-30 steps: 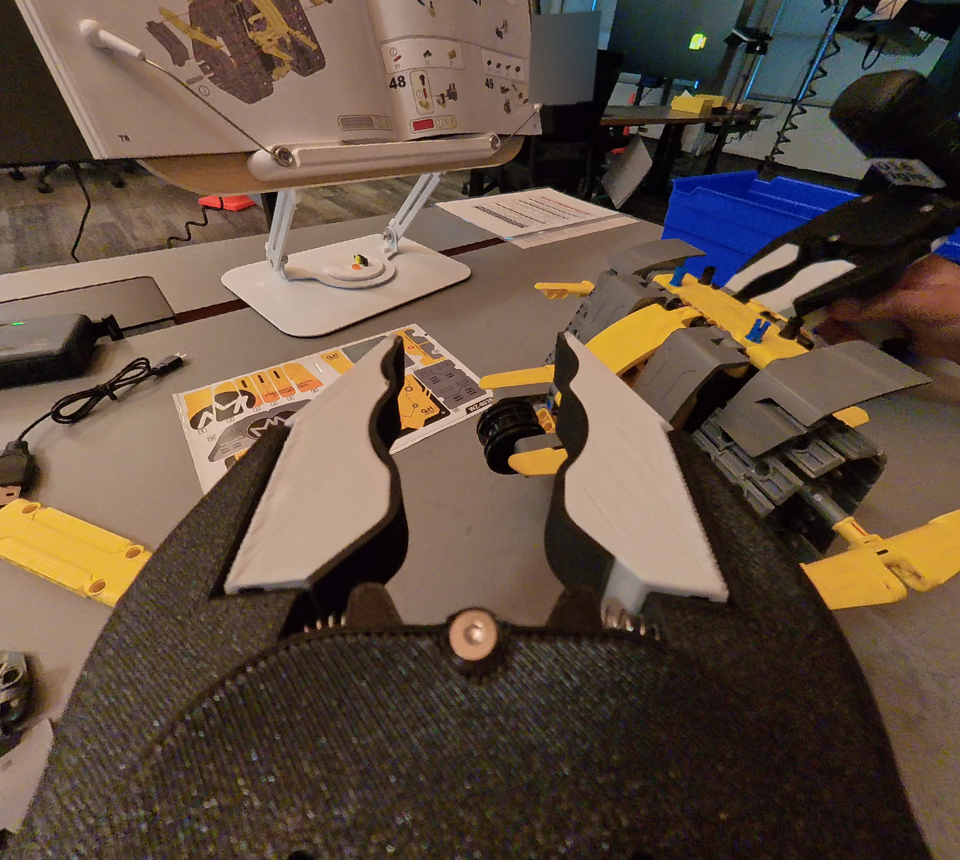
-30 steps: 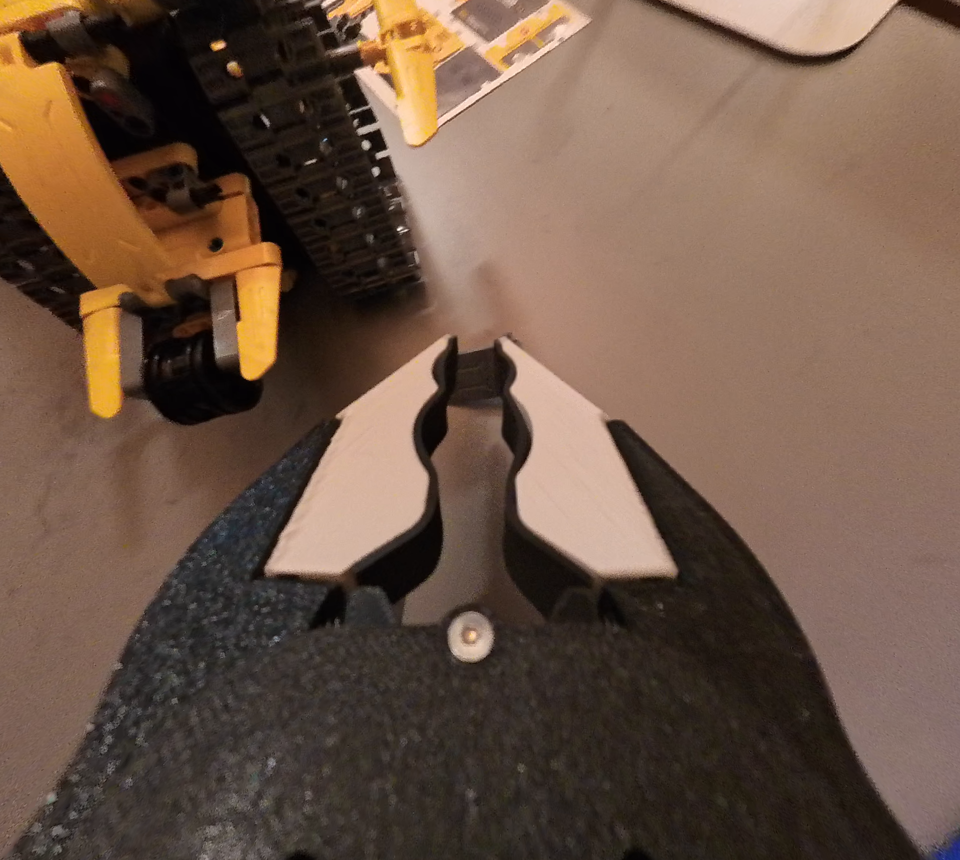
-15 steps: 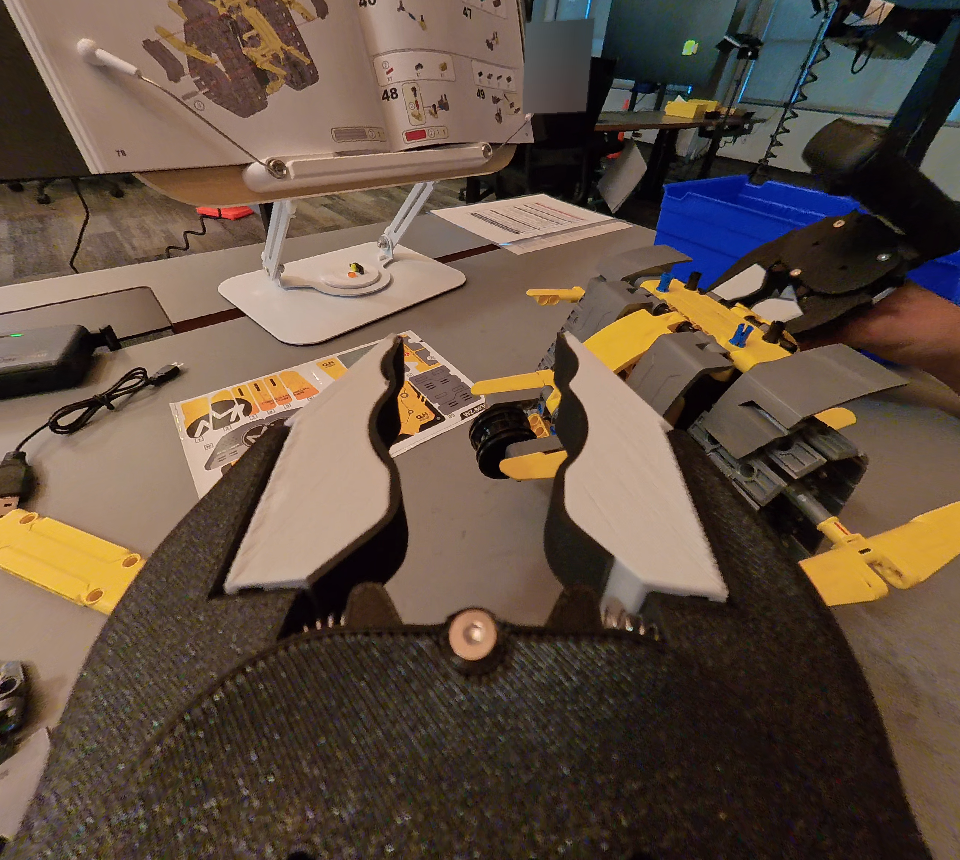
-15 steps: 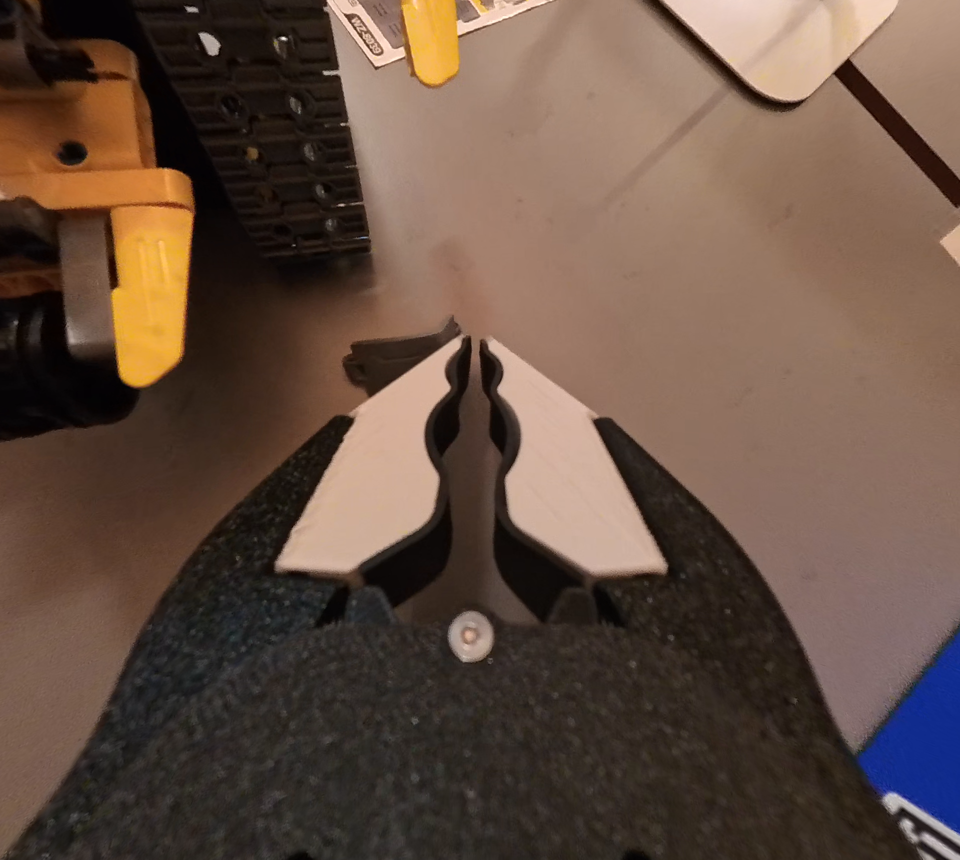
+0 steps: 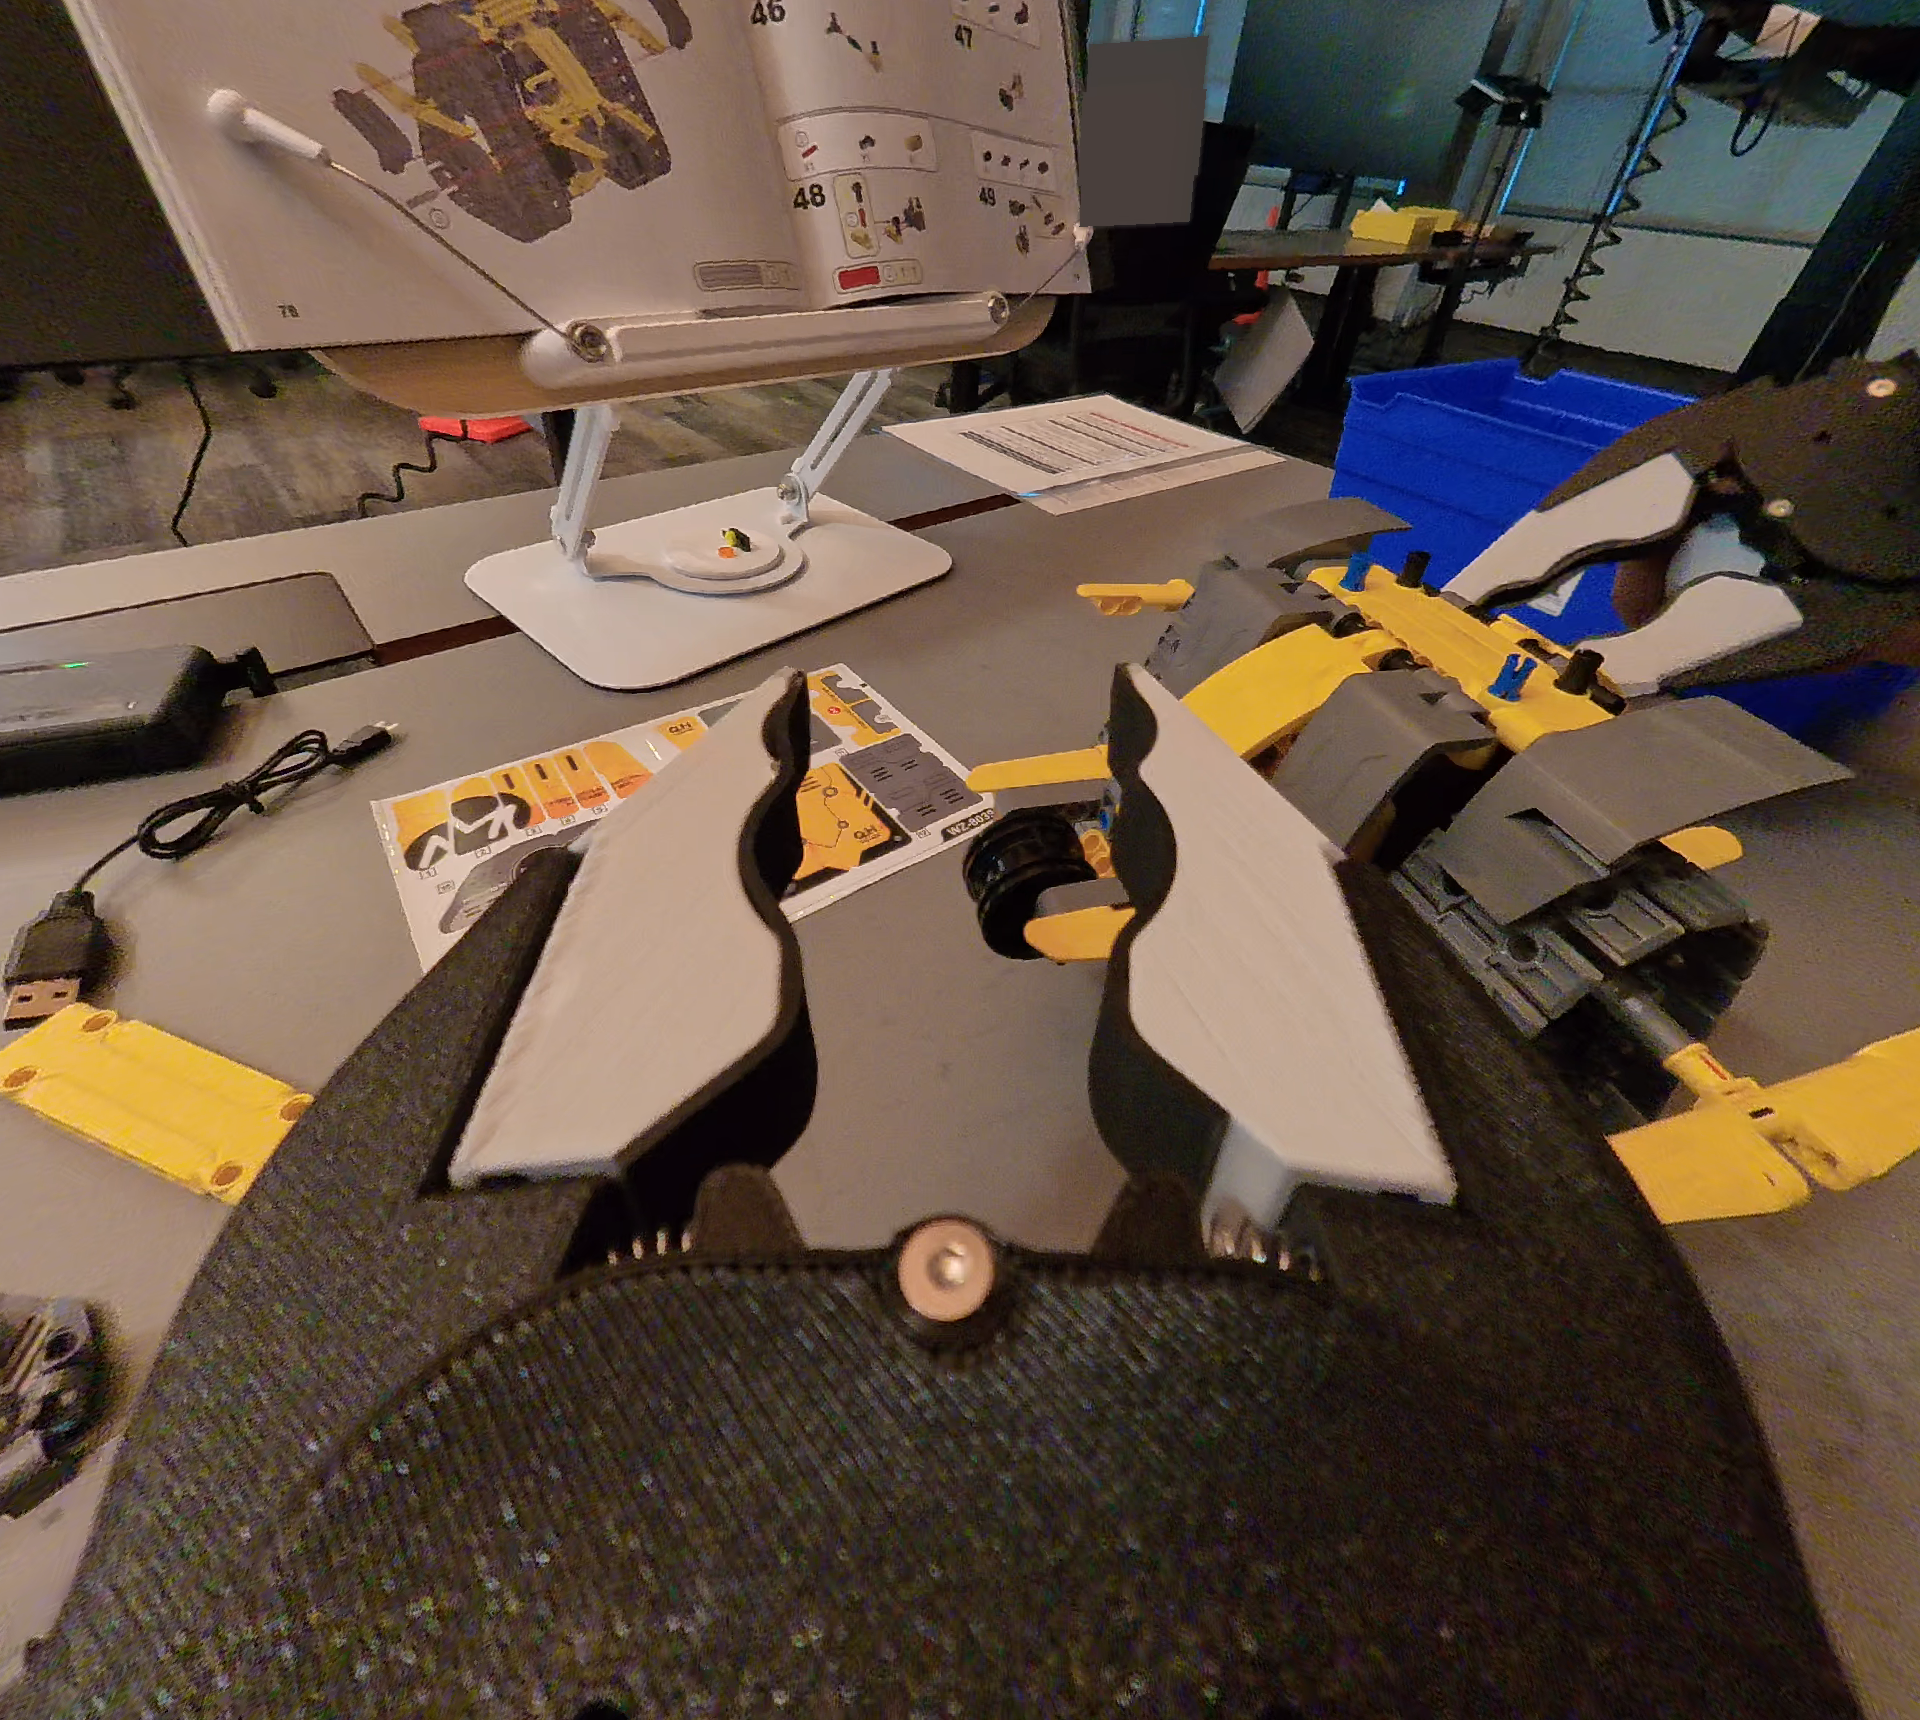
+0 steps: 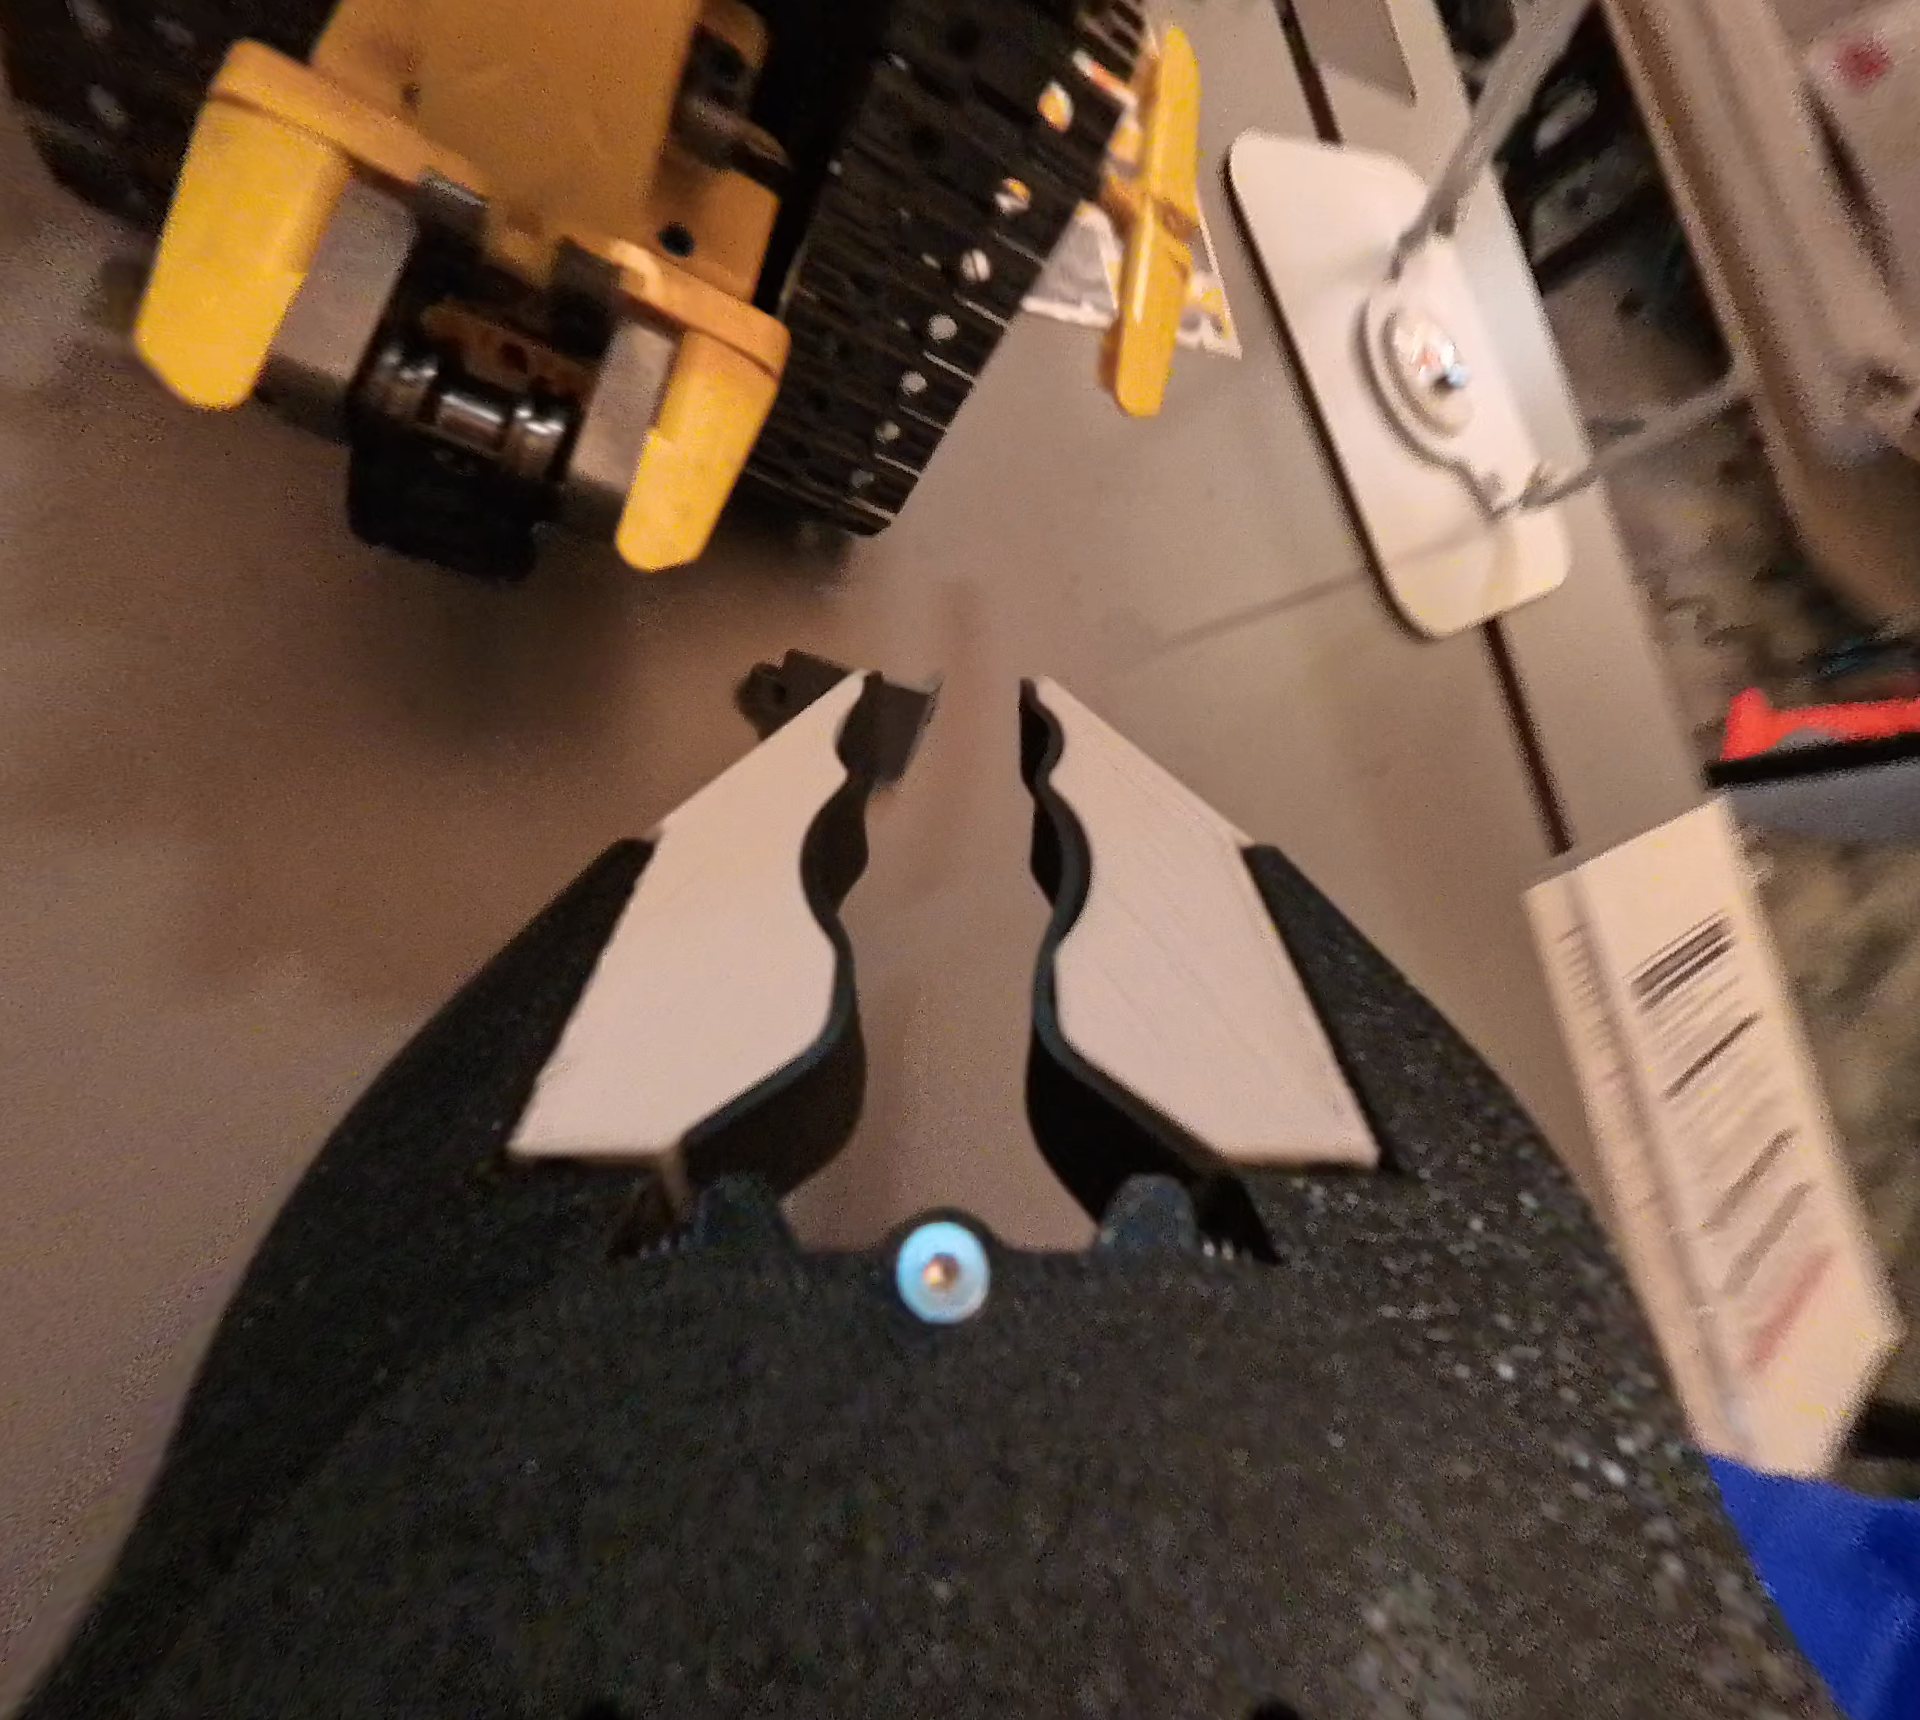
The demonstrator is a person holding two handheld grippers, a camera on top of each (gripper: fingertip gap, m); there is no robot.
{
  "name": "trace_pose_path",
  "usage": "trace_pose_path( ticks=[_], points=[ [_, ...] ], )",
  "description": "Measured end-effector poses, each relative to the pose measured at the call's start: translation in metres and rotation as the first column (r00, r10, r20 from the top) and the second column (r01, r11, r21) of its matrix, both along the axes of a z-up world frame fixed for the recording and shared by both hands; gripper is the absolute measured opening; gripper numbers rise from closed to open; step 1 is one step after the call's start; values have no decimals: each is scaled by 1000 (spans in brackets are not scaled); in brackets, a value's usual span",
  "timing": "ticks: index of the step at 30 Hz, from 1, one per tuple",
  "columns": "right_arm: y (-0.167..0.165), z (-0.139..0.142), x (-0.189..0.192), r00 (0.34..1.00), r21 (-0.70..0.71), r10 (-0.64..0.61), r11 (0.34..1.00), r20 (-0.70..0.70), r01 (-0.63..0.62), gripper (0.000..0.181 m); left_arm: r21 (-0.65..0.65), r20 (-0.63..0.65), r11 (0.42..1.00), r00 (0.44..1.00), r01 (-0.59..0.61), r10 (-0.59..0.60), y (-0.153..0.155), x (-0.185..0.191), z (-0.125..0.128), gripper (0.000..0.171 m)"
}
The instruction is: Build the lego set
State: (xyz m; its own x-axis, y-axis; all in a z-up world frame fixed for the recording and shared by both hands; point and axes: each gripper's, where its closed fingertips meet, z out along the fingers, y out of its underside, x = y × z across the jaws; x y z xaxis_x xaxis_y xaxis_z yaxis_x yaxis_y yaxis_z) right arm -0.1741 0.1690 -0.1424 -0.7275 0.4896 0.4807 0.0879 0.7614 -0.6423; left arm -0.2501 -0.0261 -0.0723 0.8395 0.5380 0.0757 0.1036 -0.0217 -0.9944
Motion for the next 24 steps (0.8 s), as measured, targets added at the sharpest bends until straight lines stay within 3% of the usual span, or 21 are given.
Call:
trace_pose_path(
  ticks=[2,4,8,15,20,24],
  points=[
    [-8,-2,1,998,85,67,994,-7,-66,22,8,6,1000,1000,0,0,-1,-1,1,57],
    [-13,-15,5,990,164,112,979,86,-125,24,16,6,1000,1000,1,-1,-2,0,3,56],
    [-10,-34,-4,978,320,128,931,162,-175,31,10,-10,1000,1000,-5,5,-2,1,4,56],
    [-13,-37,-2,938,194,93,967,335,-165,21,11,3,1000,1000,0,0,-1,0,2,56],
    [-9,-40,-8,896,136,-31,990,442,-33,13,8,4,1000,1000,9,-9,1,2,1,56],
    [-2,-42,-17,789,57,-193,979,584,198,12,0,-4,1000,1000,2,-2,0,1,1,56]
  ],
)
